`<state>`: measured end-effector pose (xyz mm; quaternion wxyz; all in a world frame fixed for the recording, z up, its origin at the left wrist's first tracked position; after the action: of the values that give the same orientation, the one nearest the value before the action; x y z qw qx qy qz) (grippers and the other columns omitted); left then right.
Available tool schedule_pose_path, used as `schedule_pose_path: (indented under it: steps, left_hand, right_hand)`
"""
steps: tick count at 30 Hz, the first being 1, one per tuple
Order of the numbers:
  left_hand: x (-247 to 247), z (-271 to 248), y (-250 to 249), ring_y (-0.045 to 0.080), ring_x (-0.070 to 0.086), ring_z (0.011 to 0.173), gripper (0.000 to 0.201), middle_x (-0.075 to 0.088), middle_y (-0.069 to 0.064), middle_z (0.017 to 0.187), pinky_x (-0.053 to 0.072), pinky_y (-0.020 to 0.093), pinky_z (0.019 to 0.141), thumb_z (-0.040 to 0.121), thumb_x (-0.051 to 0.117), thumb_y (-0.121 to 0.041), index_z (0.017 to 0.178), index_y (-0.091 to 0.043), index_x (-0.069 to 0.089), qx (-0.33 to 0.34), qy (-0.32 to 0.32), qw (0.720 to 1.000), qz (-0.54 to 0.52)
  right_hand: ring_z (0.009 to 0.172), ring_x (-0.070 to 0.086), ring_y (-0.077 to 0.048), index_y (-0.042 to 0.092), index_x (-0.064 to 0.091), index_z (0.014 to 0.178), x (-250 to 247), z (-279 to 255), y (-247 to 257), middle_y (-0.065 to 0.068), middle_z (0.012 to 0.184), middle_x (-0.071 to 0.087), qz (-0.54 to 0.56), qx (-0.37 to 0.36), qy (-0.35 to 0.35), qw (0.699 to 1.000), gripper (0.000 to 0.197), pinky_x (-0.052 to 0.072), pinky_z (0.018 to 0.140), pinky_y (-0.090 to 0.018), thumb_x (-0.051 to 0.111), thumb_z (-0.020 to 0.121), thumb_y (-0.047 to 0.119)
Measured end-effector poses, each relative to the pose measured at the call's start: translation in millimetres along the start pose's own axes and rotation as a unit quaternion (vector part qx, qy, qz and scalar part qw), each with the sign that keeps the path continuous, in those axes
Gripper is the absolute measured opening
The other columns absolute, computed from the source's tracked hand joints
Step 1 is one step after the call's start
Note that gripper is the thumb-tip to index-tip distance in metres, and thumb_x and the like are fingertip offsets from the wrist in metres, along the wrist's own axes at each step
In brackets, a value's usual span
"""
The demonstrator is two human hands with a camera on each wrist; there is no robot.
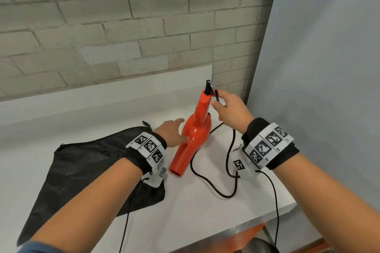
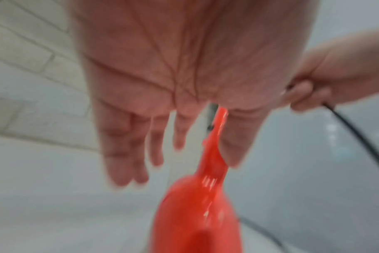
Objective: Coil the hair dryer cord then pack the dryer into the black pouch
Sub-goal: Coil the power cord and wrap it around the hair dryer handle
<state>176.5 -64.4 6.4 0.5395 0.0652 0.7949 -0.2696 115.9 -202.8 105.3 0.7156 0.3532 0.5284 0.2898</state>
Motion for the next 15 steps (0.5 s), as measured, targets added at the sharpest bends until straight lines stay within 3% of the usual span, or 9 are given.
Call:
schedule_pose_path:
  steps: [1, 3, 5, 6, 8, 10, 13, 15]
  left_hand:
    - [-27, -6, -20, 0.026, 0.041, 0.128, 0.064, 0.039, 0.012, 0.142, 0.036, 0.036, 0.106, 0.086, 0.055, -0.025, 0.142, -0.021, 0.024, 0.057, -0.08, 0.992, -0.077]
    - [-79, -31, -64, 0.018, 0.037, 0.129, 0.061, 0.037, 0.008, 0.142, 0.032, 0.026, 0.108, 0.085, 0.046, -0.004, 0.14, -0.024, 0.029, 0.199, -0.222, 0.938, -0.175]
    - [-99, -48, -101, 0.007, 0.034, 0.127, 0.065, 0.038, 0.003, 0.141, 0.024, 0.011, 0.107, 0.08, 0.038, 0.007, 0.137, -0.025, 0.037, 0.296, -0.257, 0.906, -0.162]
    - [-98, -47, -114, 0.006, 0.034, 0.127, 0.067, 0.037, 0.001, 0.142, 0.025, 0.011, 0.107, 0.078, 0.037, 0.009, 0.135, -0.026, 0.039, 0.317, -0.243, 0.908, -0.128]
    - [-89, -33, -127, 0.016, 0.038, 0.13, 0.07, 0.034, 0.001, 0.144, 0.036, 0.028, 0.107, 0.078, 0.039, 0.01, 0.136, -0.028, 0.037, 0.315, -0.196, 0.928, -0.031]
    - [-82, -23, -134, 0.022, 0.039, 0.127, 0.072, 0.037, 0.004, 0.14, 0.042, 0.039, 0.101, 0.077, 0.042, 0.008, 0.139, -0.027, 0.032, 0.318, -0.181, 0.929, 0.059]
    - [-81, -19, -142, 0.024, 0.037, 0.116, 0.067, 0.046, 0.009, 0.118, 0.043, 0.034, 0.091, 0.079, 0.044, -0.003, 0.14, -0.023, 0.027, 0.305, -0.196, 0.922, 0.134]
    - [-87, -15, -141, 0.023, 0.039, 0.108, 0.052, 0.046, 0.009, 0.109, 0.038, 0.029, 0.081, 0.082, 0.047, -0.012, 0.133, -0.018, 0.036, 0.278, -0.203, 0.928, 0.142]
  right_hand:
    - [0.063, 0.038, 0.007, 0.018, 0.044, 0.135, 1, 1, 2, 0.005, 0.097, 0.049, -0.005, -0.006, 0.002, 1.0, 0.039, 0.042, 0.071, -0.017, 0.042, 0.095, 0.014]
    - [0.065, 0.043, -0.001, 0.017, 0.046, 0.133, 3, 2, 5, 0.0, 0.105, 0.056, -0.017, -0.017, 0.006, 1.0, 0.038, 0.04, 0.08, -0.024, 0.043, 0.095, 0.013]
    - [0.075, 0.05, -0.01, 0.015, 0.048, 0.131, 3, 4, 7, -0.006, 0.122, 0.06, -0.035, -0.022, 0.011, 0.999, 0.036, 0.042, 0.079, -0.025, 0.044, 0.095, 0.013]
    - [0.078, 0.052, -0.014, 0.013, 0.05, 0.128, 3, 4, 7, -0.009, 0.123, 0.06, -0.047, -0.023, 0.013, 0.999, 0.034, 0.042, 0.077, -0.025, 0.044, 0.094, 0.012]
    - [0.09, 0.06, -0.022, 0.007, 0.054, 0.121, 2, 6, 8, -0.014, 0.117, 0.063, -0.067, -0.029, 0.017, 0.997, 0.029, 0.042, 0.078, -0.026, 0.044, 0.094, 0.01]
    - [0.098, 0.061, -0.026, 0.003, 0.056, 0.116, -2, 7, 9, -0.016, 0.112, 0.064, -0.072, -0.034, 0.016, 0.997, 0.026, 0.045, 0.079, -0.027, 0.046, 0.093, 0.009]
    - [0.079, 0.058, -0.015, 0.001, 0.061, 0.108, -10, 9, 14, -0.014, 0.105, 0.066, -0.091, -0.064, 0.014, 0.994, 0.022, 0.041, 0.068, -0.015, 0.052, 0.091, 0.012]
    - [0.065, 0.05, -0.002, 0.004, 0.064, 0.101, -19, 10, 17, -0.006, 0.095, 0.065, -0.103, -0.082, 0.004, 0.991, 0.019, 0.039, 0.06, -0.004, 0.056, 0.089, 0.015]
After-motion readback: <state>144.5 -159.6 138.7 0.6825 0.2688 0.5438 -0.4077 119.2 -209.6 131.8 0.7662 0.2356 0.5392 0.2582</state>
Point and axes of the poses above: each hand's wrist, its own z-axis towards the middle knuckle, its own x-axis out of the palm, y = z × x, the point moved 10 cm from there along z, towards the middle knuckle
